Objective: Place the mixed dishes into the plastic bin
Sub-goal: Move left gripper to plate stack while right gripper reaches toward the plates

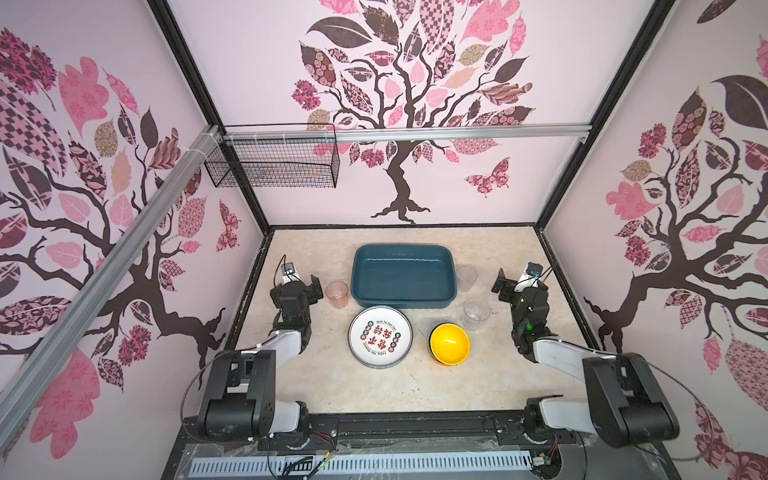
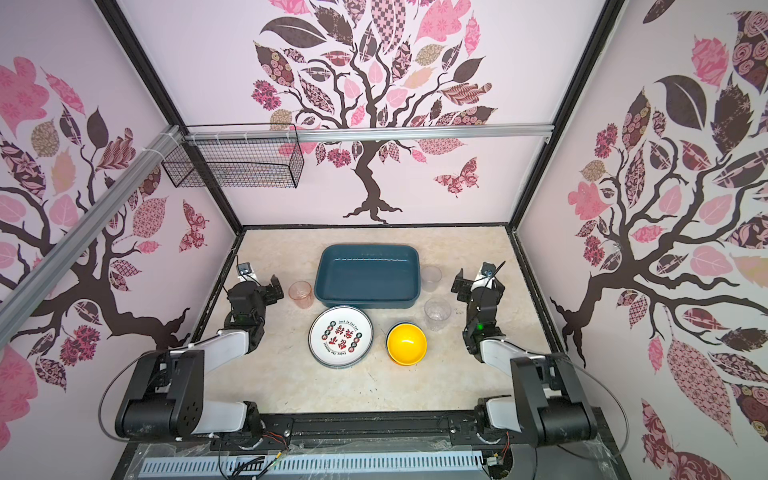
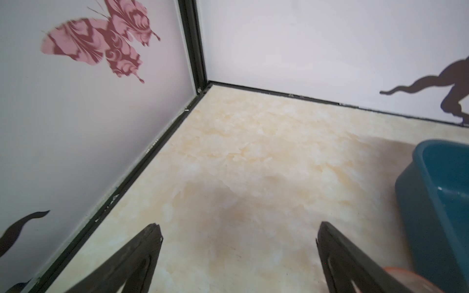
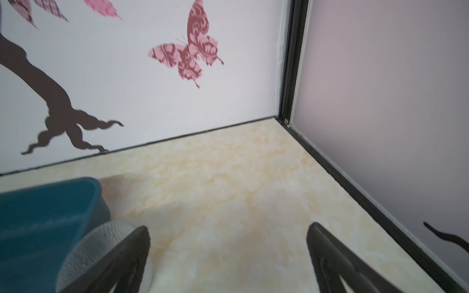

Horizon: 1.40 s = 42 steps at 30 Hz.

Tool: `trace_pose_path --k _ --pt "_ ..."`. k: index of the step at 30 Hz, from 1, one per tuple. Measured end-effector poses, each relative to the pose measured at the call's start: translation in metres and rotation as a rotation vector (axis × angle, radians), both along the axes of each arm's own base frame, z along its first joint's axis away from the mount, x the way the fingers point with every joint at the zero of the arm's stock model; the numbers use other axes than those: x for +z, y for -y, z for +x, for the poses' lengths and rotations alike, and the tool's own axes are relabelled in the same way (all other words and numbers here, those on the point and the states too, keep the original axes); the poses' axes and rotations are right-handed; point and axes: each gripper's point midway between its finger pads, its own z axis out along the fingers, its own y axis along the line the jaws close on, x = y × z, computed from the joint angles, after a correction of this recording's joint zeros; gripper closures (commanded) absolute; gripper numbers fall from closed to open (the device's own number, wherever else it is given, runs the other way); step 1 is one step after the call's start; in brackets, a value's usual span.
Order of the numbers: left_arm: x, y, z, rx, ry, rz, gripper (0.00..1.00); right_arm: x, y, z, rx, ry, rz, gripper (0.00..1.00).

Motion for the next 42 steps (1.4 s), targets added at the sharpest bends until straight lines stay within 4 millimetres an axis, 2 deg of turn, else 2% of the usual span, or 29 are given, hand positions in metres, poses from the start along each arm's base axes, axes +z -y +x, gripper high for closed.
trace_pose_path --k 3,6,10,12,15,19,22,24,31,38,42 --pt "0.025 -0.008 -0.008 0.07 0.022 -0.044 0.02 0.035 -0.001 -0.002 -0.002 0.05 0.081 0.01" --pt "0.054 -0.011 -0.014 0.115 0.042 -0.141 0.01 0.06 -0.007 -0.002 0.028 0.048 0.199 0.0" --pt "0.085 -0.008 -0.022 0.137 0.083 -0.345 0.02 0.079 -0.029 -0.007 0.136 0.033 0.398 0.01" --pt "0.088 -0.001 -0.028 0.111 0.083 -0.437 0.03 0.079 -0.046 -0.01 0.23 0.01 0.485 0.08" --pt "0.075 0.015 -0.036 0.058 0.001 -0.536 0.17 0.071 -0.072 -0.015 0.356 -0.055 0.602 0.17" --pt "0.054 0.043 -0.049 -0.023 -0.19 -0.634 0.37 0.063 -0.1 -0.022 0.478 -0.182 0.693 0.38" --pt "0.048 0.063 -0.063 -0.095 -0.302 -0.696 0.45 0.065 -0.119 -0.023 0.557 -0.279 0.721 0.51" --pt "0.041 0.074 -0.077 -0.131 -0.369 -0.733 0.5 0.066 -0.131 -0.023 0.592 -0.337 0.724 0.53" --pt "0.029 0.106 -0.121 -0.232 -0.528 -0.829 0.5 0.059 -0.197 -0.039 0.743 -0.555 0.651 0.59" --pt "0.0 0.142 -0.155 -0.316 -0.7 -0.857 0.5 0.025 -0.254 -0.061 0.812 -0.774 0.513 0.6" --pt "-0.021 0.148 -0.168 -0.298 -0.768 -0.886 0.5 0.006 -0.281 -0.069 0.823 -0.866 0.42 0.6"
